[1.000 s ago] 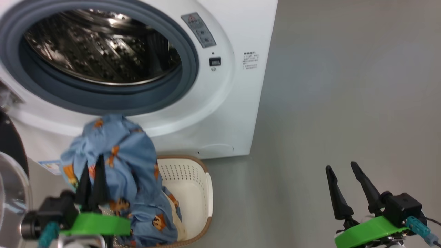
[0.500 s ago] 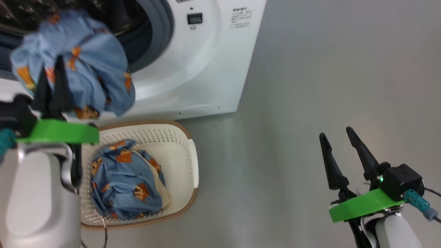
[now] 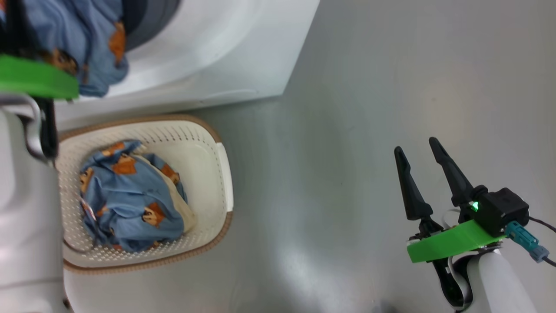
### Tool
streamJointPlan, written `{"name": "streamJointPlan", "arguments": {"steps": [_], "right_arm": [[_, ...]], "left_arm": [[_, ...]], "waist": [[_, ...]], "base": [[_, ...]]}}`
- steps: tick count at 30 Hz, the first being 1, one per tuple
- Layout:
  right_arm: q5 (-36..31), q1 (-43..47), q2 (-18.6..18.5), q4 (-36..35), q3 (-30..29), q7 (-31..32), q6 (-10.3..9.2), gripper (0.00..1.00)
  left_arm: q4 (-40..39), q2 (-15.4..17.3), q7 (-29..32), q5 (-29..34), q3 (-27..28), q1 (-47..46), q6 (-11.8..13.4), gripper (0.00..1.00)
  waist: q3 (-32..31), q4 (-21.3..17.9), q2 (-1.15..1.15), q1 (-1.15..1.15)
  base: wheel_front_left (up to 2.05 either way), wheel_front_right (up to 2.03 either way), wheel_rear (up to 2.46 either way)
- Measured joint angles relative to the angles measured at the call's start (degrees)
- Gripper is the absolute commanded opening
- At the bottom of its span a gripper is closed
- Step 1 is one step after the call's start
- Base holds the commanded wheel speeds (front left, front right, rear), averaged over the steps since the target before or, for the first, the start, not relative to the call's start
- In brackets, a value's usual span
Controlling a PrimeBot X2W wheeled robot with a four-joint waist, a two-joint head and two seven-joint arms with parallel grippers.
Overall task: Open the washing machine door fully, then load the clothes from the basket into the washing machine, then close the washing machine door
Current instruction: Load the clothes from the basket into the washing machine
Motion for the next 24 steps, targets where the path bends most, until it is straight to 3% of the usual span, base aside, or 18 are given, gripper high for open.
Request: {"name": "streamJointPlan", "arguments": {"steps": [4, 16, 19, 24], "right_arm": [[0.0, -0.6, 0.1, 0.2, 0.2, 0.0, 0.0, 1.0], [2.6, -0.7, 0.4, 4.6, 3.9, 0.0, 0.0, 1.0], [2.8, -1.1, 0.4, 5.1, 4.3, 0.0, 0.0, 1.0], [3.3, -2.1, 0.6, 5.1, 5.8, 0.0, 0.0, 1.0]], "left_arm": [[5.8, 0.3, 0.0, -0.2, -0.4, -6.1, -0.3, 0.0], [21.0, 2.9, 9.2, -5.7, -1.1, -21.5, -1.6, 0.0], [22.2, 3.4, 8.4, -6.0, -1.9, -23.7, -1.6, 0.0], [21.6, 5.6, 1.8, -3.8, -4.2, -26.5, -2.0, 0.0]], "waist": [[2.7, -0.6, 0.0, 0.0], [8.0, -3.0, 0.0, 0.0], [8.8, -3.5, 0.0, 0.0], [10.4, -4.3, 0.0, 0.0]], "base": [[0.0, 0.0, 0.0], [0.0, 0.0, 0.0], [0.0, 0.0, 0.0], [0.0, 0.0, 0.0]]}}
